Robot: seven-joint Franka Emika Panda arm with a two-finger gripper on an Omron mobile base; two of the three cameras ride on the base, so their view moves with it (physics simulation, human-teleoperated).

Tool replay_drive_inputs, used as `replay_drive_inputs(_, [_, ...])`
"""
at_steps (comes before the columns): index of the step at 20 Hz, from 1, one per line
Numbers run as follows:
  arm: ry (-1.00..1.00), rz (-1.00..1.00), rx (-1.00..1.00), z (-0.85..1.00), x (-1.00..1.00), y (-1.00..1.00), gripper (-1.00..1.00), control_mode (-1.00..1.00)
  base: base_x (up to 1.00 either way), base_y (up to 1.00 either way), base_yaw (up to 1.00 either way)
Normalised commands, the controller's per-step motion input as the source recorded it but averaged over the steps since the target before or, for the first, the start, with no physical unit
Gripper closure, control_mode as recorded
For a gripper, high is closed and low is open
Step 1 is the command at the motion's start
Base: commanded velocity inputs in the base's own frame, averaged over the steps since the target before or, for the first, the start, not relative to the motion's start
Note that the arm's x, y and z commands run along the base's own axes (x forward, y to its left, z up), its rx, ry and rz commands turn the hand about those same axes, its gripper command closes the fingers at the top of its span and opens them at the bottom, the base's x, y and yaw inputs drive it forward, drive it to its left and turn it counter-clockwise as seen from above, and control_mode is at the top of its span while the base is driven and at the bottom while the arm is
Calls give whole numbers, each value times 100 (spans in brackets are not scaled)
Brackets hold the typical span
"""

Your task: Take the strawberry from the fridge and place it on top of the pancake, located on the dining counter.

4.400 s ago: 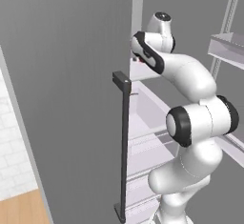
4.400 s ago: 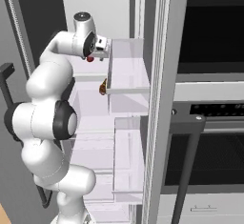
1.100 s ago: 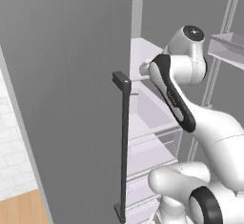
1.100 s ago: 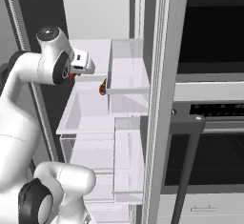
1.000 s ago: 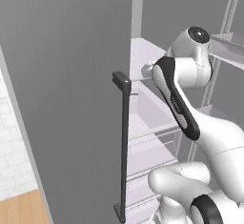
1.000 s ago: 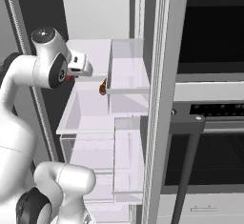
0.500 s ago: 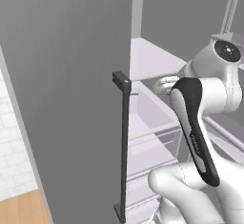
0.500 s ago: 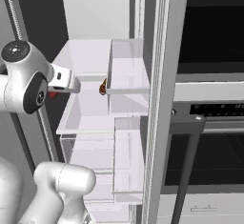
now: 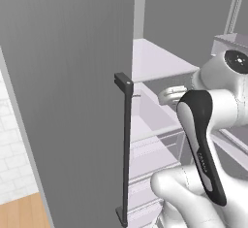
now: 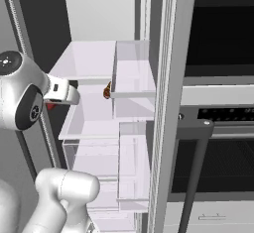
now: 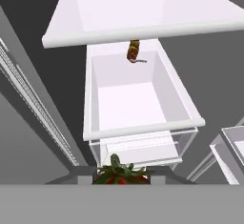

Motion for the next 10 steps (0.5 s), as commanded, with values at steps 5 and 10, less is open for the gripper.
replay_drive_inputs(5, [-3,0,0,0,-9,0,100,100,-15,0,0])
replay_drive_inputs(10, [0,0,0,0,0,0,100,100,-96,33,-6])
